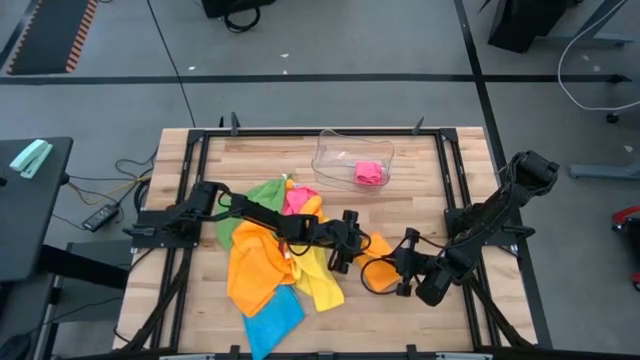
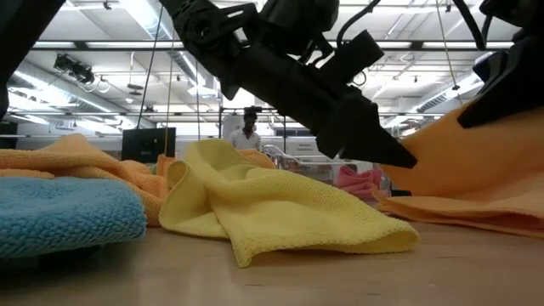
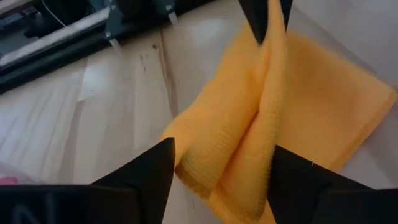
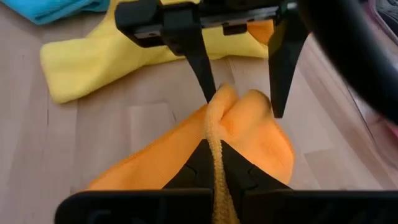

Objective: Fold microfiber towels
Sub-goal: Fold the right orange microfiber cloth

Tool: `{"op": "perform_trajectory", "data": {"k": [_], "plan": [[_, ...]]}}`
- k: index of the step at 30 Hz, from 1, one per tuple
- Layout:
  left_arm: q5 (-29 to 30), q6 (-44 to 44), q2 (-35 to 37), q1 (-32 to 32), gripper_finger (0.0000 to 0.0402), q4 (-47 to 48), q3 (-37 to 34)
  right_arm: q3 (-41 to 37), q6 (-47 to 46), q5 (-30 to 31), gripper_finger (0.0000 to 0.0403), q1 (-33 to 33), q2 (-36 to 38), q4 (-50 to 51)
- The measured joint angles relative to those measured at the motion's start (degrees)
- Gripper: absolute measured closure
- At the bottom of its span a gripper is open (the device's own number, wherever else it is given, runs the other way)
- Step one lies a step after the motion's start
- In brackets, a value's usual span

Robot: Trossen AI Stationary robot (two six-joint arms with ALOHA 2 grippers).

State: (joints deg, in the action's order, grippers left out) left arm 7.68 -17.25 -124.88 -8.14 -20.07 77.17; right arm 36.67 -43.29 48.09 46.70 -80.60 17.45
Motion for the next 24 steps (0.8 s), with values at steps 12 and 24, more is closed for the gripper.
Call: {"op": "perform_trajectory", "data": {"k": [12, 24], "plan": [[-2.1, -1.3, 0.0, 0.2, 0.0276, 1.2, 0.1, 0.0, 0.0, -0.1, 0.0397, 0.0, 0.0, 0.0], [-4.5, -4.6, 0.0, 0.2, 0.0378, 36.4, 23.3, 3.1, 11.3, -2.7, 0.0397, -0.1, 8.2, 6.3]]}}
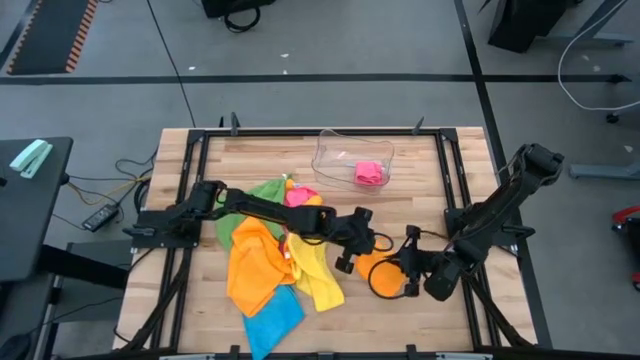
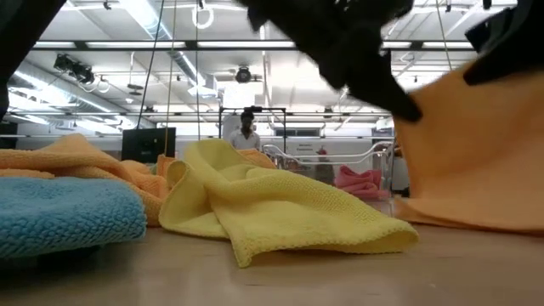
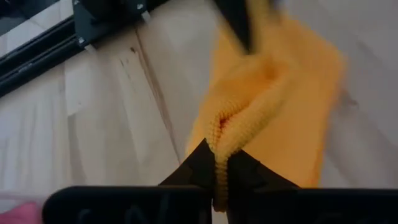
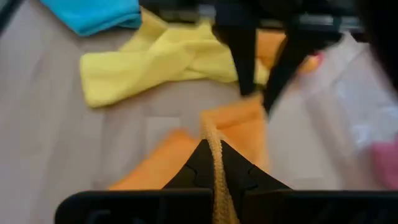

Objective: Fold microfiber towels
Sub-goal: Fold the right orange microfiber cloth

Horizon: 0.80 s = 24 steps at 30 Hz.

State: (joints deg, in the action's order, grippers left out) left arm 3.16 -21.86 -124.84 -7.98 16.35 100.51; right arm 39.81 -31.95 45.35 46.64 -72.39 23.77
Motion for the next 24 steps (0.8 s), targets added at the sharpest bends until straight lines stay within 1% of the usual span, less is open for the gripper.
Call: {"op": "perform_trajectory", "data": {"k": [3, 6, 8, 11, 13, 15, 17, 19, 20, 22, 24], "plan": [[-0.2, -0.2, 0.2, 1.3, 0.0389, 10.2, 7.5, 0.2, 3.4, 1.1, 0.0397, -1.0, 4.1, 5.9], [-0.1, 0.2, 0.2, 3.5, 0.0389, 17.3, 12.3, 0.0, 5.1, 2.6, 0.0397, -2.1, 7.3, 11.3], [-0.1, 0.1, 0.1, 4.7, 0.0389, 18.9, 14.6, 0.0, 8.8, 5.6, 0.0397, -2.6, 8.7, 15.1], [0.6, -3.3, 0.1, 6.5, 0.0387, 19.6, 17.0, 0.0, 18.8, 11.5, 0.0397, -4.3, 10.0, 19.2], [2.0, -5.7, 0.0, 7.8, 0.0389, 21.3, 19.3, -0.1, 26.6, 16.0, 0.0397, -6.5, 10.9, 20.0], [3.0, -7.1, 0.2, 9.1, 0.0389, 20.9, 21.6, -0.1, 32.7, 20.5, 0.0397, -9.3, 11.9, 20.0], [3.2, -7.3, 0.2, 10.0, 0.0389, 21.8, 23.0, -0.1, 35.8, 21.7, 0.0397, -12.2, 12.8, 19.7], [3.1, -6.1, 0.2, 9.8, 0.0387, 23.8, 23.2, -0.1, 36.1, 18.3, 0.0397, -14.4, 13.0, 18.6], [2.8, -5.6, 0.2, 9.2, 0.0385, 24.4, 22.5, -0.1, 35.9, 14.7, 0.0397, -15.1, 12.8, 17.3], [2.1, -4.0, 0.2, 7.9, 0.0383, 24.3, 19.5, -1.7, 35.9, 8.2, 0.0397, -16.1, 11.5, 12.2], [0.7, -2.0, 0.0, 6.6, 0.0386, 21.5, 14.9, -4.2, 36.7, 2.5, 0.0397, -16.1, 9.3, 7.3]]}}
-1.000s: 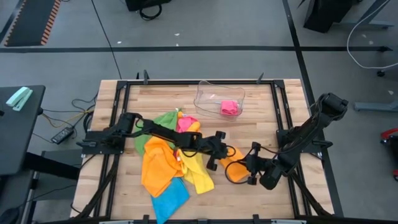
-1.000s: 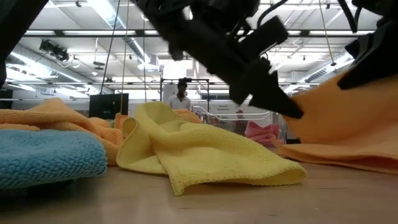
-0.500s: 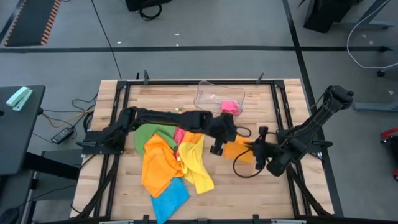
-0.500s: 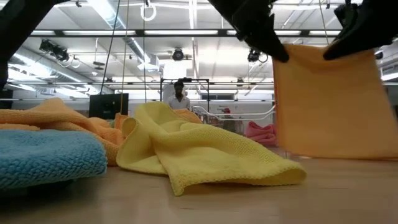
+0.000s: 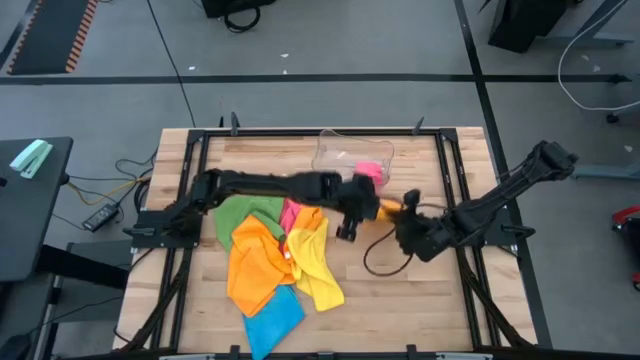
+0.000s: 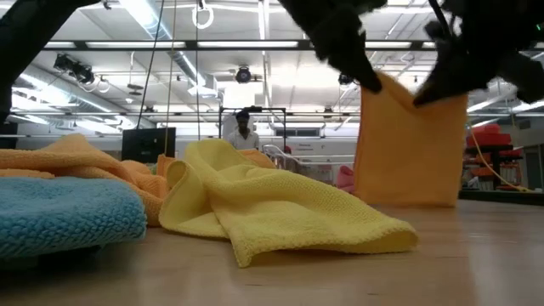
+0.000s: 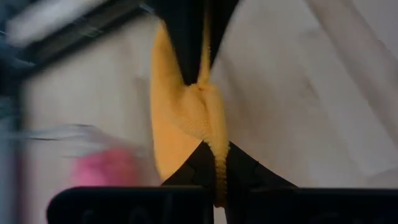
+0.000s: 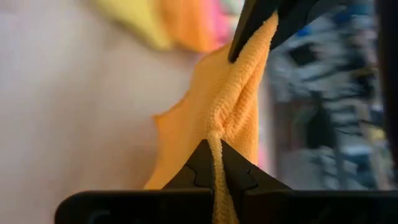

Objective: Fold microfiber towels
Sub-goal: Fold the right orange microfiber cloth

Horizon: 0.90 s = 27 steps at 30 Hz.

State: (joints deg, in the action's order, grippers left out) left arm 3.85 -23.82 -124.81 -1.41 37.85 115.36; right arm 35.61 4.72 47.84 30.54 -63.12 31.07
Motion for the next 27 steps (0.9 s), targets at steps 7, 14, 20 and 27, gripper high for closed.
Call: {"op": "perform_trajectory", "data": {"k": [7, 14, 20, 27], "plan": [[-0.7, 6.6, -0.1, -5.9, 0.0378, -8.7, -10.9, -1.8, -7.0, -5.9, 0.0397, 6.2, -6.7, -6.8], [-1.2, 9.0, -1.3, -9.6, 0.0381, -14.4, -12.7, -1.8, -11.1, -19.3, 0.0397, 7.8, -13.3, -17.7], [-3.7, 13.2, -5.4, -11.9, 0.0384, -16.3, -12.9, -1.8, -22.0, -27.1, 0.0393, 9.2, -18.8, -23.8], [-3.8, 16.5, -6.4, -15.5, 0.0375, -18.3, -12.9, -1.8, -32.0, -28.0, 0.0349, 14.0, -24.5, -32.4]]}}
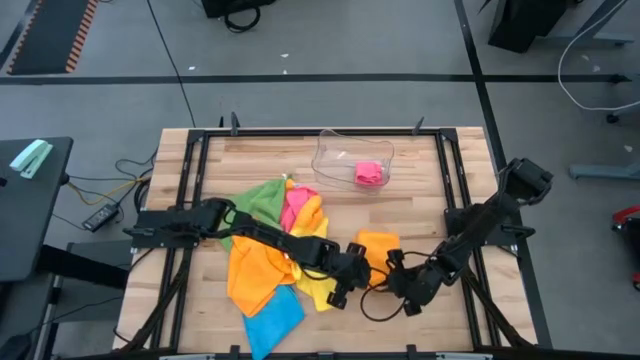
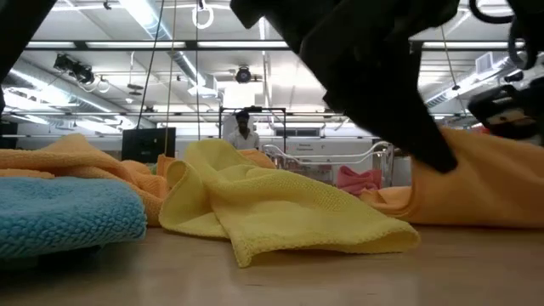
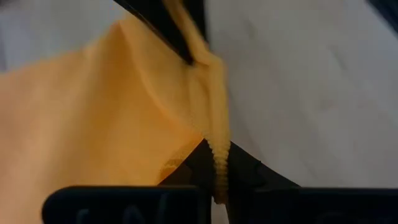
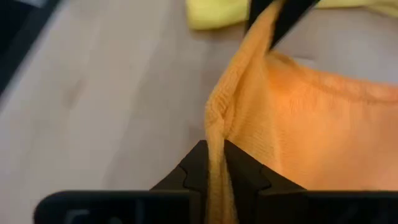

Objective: Fold microfiber towels
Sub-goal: Fold the right orange microfiber cloth

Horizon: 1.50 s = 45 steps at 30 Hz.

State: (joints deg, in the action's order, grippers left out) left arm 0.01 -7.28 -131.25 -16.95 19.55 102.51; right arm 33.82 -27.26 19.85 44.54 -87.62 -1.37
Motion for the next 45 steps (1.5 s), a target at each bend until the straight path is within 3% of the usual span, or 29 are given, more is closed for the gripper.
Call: {"op": "perform_trajectory", "data": {"k": [5, 11, 14, 17, 20, 23, 27, 33, 38, 45], "plan": [[0.1, 2.2, 0.0, -1.8, 0.0387, -1.0, 0.0, 0.6, -6.0, -2.8, 0.0304, 1.0, -0.8, -1.2], [0.1, 6.1, 0.0, -2.3, 0.0372, -1.4, 0.0, 1.7, -5.8, -4.6, 0.025, 0.8, 8.1, 3.6], [0.2, 7.1, 0.0, -2.7, 0.0377, -1.4, 0.0, 0.6, -4.7, 0.2, 0.0241, 1.4, 12.8, 4.5], [0.1, 8.6, 0.0, -2.9, 0.0387, -1.6, 0.0, -2.9, -3.5, 9.5, 0.024, 2.6, 14.8, 3.0], [0.1, 11.4, 0.0, -3.0, 0.0386, -2.0, 0.0, -9.4, -3.0, 13.8, 0.0242, 1.5, 14.8, -8.0], [0.1, 13.2, 0.0, -3.2, 0.0373, -2.1, 0.0, -15.2, -2.7, 15.0, 0.0242, -0.5, 12.8, -20.5], [0.1, 16.0, 0.0, -3.1, 0.0369, -2.9, 0.0, -18.1, -1.7, 15.0, 0.0243, -2.4, 7.3, -29.6], [0.2, 19.4, 0.0, -3.0, 0.0389, -2.5, 0.0, -16.6, -2.6, 11.4, 0.0243, -3.6, -2.5, -31.6], [1.0, 21.5, 0.0, -3.0, 0.0371, -1.4, 0.0, -16.2, -8.0, 10.5, 0.0243, -3.8, -9.9, -33.7], [1.5, 21.7, 0.0, -3.0, 0.0375, -1.0, 0.0, -16.1, -5.7, 9.6, 0.0243, -3.1, -5.7, -30.2]]}}
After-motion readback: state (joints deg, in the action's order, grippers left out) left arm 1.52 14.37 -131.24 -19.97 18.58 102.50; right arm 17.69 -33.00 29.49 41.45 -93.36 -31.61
